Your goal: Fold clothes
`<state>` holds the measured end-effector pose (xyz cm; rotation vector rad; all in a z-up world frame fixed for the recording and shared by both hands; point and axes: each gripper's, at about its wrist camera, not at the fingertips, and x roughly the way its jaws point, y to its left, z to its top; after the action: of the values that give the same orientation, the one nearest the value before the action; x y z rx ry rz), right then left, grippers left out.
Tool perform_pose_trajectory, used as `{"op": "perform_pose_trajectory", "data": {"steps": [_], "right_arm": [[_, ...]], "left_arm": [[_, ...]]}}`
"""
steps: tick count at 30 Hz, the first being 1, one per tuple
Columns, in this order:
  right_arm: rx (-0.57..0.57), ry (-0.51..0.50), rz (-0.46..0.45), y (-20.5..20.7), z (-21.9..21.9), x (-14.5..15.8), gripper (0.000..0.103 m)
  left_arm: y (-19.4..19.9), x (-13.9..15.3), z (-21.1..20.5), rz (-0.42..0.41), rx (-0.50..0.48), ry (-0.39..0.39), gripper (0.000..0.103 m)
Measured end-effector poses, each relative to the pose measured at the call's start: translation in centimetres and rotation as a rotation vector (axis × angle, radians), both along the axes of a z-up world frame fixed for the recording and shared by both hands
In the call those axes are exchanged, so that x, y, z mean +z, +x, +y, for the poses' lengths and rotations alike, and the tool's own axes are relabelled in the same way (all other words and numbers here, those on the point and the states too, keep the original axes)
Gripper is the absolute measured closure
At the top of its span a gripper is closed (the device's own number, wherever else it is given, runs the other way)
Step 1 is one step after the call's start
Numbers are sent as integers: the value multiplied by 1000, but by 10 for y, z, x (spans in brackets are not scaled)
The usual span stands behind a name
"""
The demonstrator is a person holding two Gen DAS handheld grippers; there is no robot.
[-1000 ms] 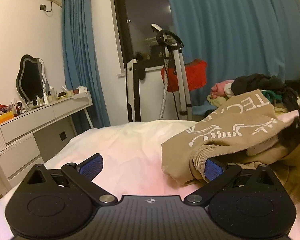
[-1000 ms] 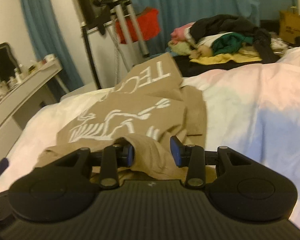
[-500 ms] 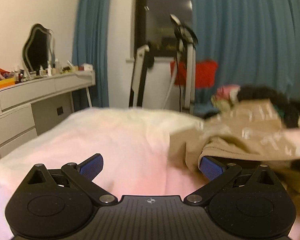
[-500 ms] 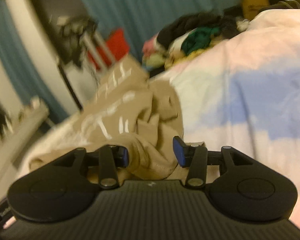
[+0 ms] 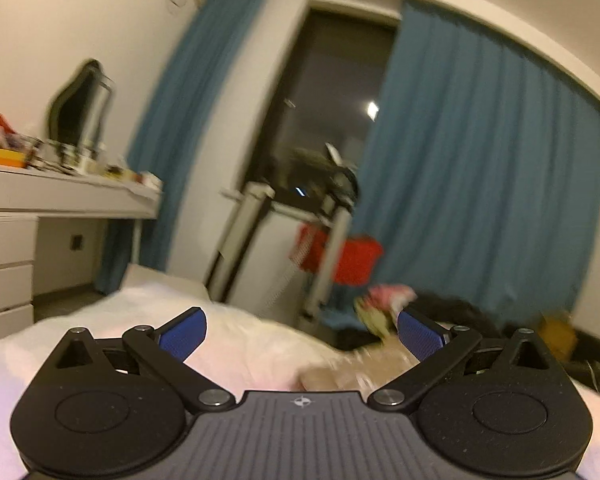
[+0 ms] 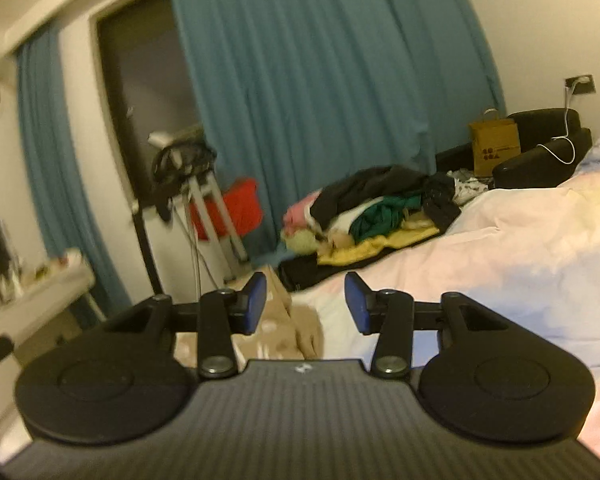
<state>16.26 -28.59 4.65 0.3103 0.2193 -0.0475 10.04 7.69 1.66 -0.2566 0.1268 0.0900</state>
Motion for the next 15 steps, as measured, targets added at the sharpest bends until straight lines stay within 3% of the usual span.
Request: {"op": "perform_pose_trajectory", "data": {"steps": [3, 9, 12, 15], "right_arm": [[20, -9, 59, -16, -2, -8, 55], [62, 105, 212, -24, 2, -43, 55], [122, 45, 232, -17, 18, -66, 55], [166, -18, 244, -2, 32, -90, 55]], "left_arm": [[-7, -9, -15, 111, -64, 101, 0], [15, -56, -50, 315, -123, 287, 0], [36, -75, -59, 349, -84, 339, 0], [59, -86, -63, 350, -63, 338, 0]]}}
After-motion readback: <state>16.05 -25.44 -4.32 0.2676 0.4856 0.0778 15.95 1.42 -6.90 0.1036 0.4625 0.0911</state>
